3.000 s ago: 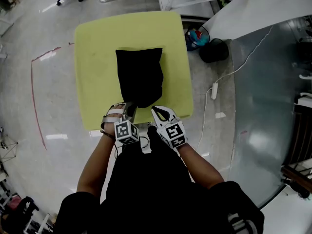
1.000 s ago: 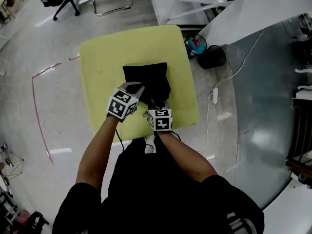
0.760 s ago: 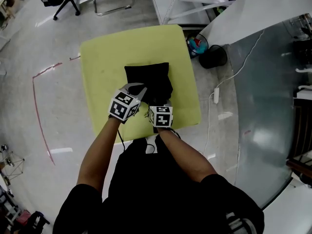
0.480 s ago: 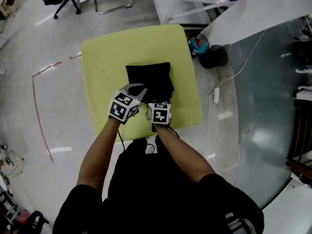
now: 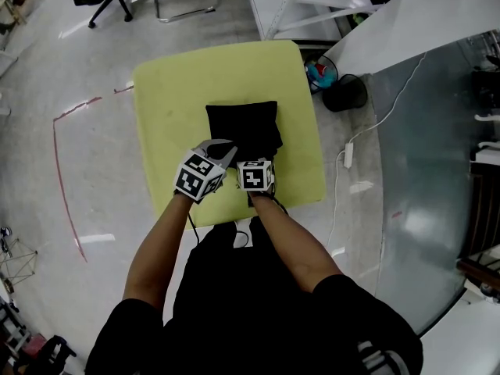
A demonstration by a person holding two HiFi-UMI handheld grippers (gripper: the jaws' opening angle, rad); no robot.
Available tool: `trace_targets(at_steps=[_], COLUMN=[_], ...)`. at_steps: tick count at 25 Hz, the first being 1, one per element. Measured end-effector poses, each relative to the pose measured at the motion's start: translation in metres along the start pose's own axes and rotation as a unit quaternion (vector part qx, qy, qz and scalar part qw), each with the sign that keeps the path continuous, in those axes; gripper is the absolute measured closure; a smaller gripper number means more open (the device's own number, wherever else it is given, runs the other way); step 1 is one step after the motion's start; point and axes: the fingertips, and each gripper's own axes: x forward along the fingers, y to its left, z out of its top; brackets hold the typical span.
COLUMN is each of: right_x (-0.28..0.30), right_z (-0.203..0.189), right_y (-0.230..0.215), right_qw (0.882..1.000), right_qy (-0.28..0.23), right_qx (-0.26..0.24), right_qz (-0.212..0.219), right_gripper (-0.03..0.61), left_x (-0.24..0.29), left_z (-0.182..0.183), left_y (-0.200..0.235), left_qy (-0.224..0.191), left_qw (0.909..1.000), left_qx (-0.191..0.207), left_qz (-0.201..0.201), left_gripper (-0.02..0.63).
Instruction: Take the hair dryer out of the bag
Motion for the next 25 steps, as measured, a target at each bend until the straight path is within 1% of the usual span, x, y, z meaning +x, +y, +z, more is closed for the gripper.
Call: trace_targets(at_steps=[5, 6, 8, 12, 15, 21, 25], right_x=[0.0, -0.001, -0.001, -0.003, -0.007, -0.032, -0.047], right_z=[0.001, 0.001, 0.001, 0.001, -0.002, -0.007, -0.016], right_y=[-0.003, -0.004, -0.006, -0.005, -0.005, -0.003, 0.002], right_qw=[1.0, 1.0, 1.0, 1.0, 0.999, 0.993, 0.988], right_qy=[-0.005, -0.006, -0.009, -0.004, -0.003, -0.008, -0.003], right_qx=[0.006, 0.005, 0.002, -0.012, -0.028, -0.059, -0.068], right_qz=[-0.005, -0.005, -0.003, 0.015, 0.04, 0.098, 0.136], right_gripper=[0.331, 0.338, 0.38, 0.387, 0.388, 0.391, 0.391], left_x=[-0.002, -0.002, -0.004, -0.008, -0.008, -0.014, -0.016], left_z=[-0.002, -0.003, -0.005, -0.007, -0.008, -0.002, -0.001], left_y=[-0.003, -0.003, -0.003, -0.004, -0.006, -0.004, -0.002], left_qy=[-0.004, -0.004, -0.005, -0.005, -0.007, -0.012, -0.01], left_qw=[1.0, 1.0, 0.9999, 0.9999, 0.9997, 0.9986, 0.9967], left_qx=[-0.001, -0.003, -0.004, -0.002, 0.0, 0.018, 0.035], left_qz=[0.004, 0.005, 0.008, 0.014, 0.022, 0.047, 0.073], left_gripper=[0.598, 0.598, 0.6, 0.598, 0.598, 0.598, 0.598])
